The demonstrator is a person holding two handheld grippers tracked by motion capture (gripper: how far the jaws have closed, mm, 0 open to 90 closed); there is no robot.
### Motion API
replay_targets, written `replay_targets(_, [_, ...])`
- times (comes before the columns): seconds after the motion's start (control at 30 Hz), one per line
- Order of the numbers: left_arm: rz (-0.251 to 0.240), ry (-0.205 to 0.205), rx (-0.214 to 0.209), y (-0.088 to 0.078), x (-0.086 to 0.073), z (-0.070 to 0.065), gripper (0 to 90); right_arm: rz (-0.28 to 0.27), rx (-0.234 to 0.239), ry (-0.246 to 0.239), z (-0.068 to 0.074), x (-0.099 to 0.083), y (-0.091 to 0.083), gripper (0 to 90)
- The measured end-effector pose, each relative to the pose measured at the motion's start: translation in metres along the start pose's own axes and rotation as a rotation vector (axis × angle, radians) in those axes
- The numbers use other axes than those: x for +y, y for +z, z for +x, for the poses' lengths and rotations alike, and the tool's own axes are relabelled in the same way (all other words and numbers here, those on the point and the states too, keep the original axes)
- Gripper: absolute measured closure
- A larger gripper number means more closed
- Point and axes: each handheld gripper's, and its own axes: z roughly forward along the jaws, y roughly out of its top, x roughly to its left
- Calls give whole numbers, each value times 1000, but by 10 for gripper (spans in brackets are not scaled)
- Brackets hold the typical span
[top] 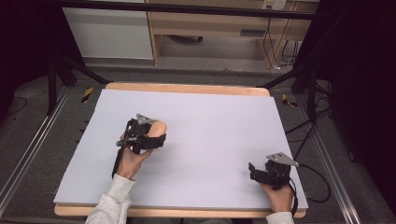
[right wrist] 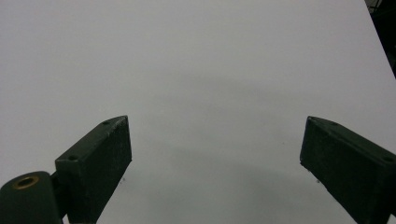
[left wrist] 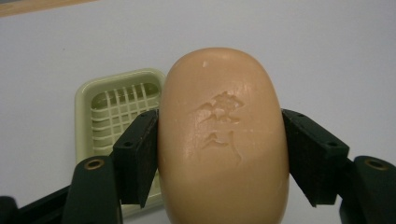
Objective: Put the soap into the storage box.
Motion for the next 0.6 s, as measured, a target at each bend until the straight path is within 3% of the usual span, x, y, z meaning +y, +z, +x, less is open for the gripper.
replay_targets(0.33, [11, -19, 27, 5, 2, 15, 314, -2, 1, -2, 0, 0, 0, 92])
replay_targets(0.6, [9, -26, 51, 10, 3, 19, 314, -2, 2, 2, 0, 0, 0, 92])
